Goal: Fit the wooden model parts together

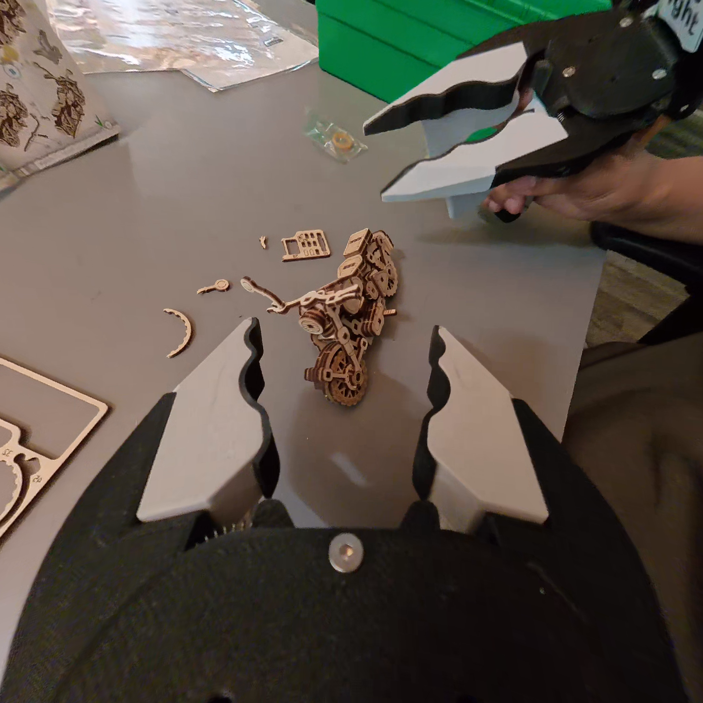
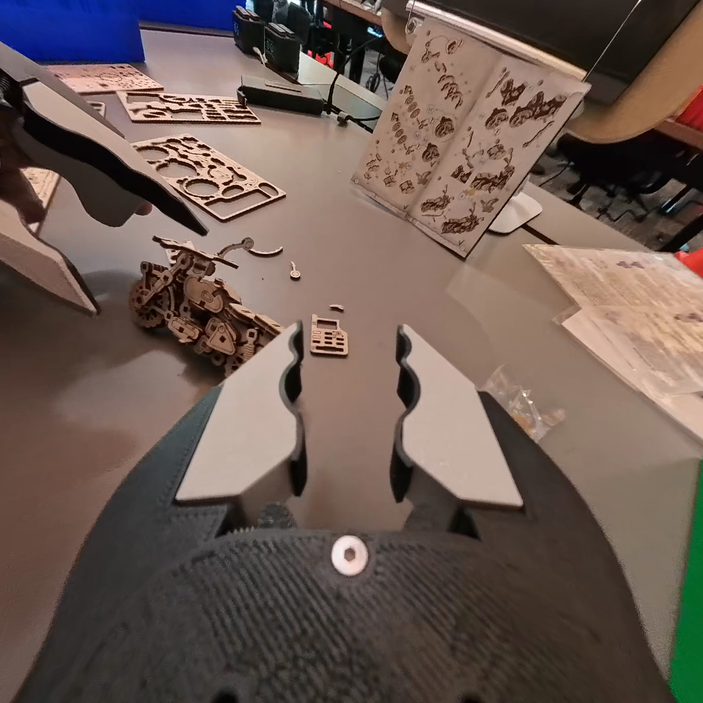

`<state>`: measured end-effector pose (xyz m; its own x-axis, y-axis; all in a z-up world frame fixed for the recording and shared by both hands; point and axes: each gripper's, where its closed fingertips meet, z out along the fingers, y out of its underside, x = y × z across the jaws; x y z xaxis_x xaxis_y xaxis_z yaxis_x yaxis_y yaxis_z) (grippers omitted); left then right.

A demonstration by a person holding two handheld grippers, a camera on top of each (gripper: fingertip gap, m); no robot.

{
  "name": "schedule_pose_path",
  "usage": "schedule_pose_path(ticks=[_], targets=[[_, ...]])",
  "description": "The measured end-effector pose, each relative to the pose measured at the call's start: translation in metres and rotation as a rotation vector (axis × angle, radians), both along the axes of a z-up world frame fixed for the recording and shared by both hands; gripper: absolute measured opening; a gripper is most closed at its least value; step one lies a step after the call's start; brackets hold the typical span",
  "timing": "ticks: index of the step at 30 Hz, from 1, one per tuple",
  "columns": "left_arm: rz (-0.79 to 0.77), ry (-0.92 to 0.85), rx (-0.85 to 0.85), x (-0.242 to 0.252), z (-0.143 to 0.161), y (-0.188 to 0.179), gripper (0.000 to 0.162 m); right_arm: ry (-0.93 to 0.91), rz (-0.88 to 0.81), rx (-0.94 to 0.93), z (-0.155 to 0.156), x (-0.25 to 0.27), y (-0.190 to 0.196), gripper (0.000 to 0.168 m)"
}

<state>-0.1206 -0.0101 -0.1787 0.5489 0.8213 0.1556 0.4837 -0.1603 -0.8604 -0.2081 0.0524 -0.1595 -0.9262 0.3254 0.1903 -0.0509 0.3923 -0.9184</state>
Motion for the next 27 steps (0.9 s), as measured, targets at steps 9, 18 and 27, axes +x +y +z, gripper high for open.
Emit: schedule_pose_path(ticks=[9, 18, 27], targets=[[0.007, -0.016, -0.009, -0.002, -0.008, -0.004, 0.086, -0.094, -0.011, 0.001, -0.006, -0.004, 0.003, 0.066], [0.01, -0.015, 0.016, -0.003, -0.008, -0.006, 0.087, -0.115, -0.021, 0.0, -0.011, -0.006, 0.002, 0.073], [0.016, -0.029, 0.045, -0.004, -0.008, -0.008, 0.087, -0.141, -0.022, 0.0, -0.014, -0.007, 0.002, 0.074]])
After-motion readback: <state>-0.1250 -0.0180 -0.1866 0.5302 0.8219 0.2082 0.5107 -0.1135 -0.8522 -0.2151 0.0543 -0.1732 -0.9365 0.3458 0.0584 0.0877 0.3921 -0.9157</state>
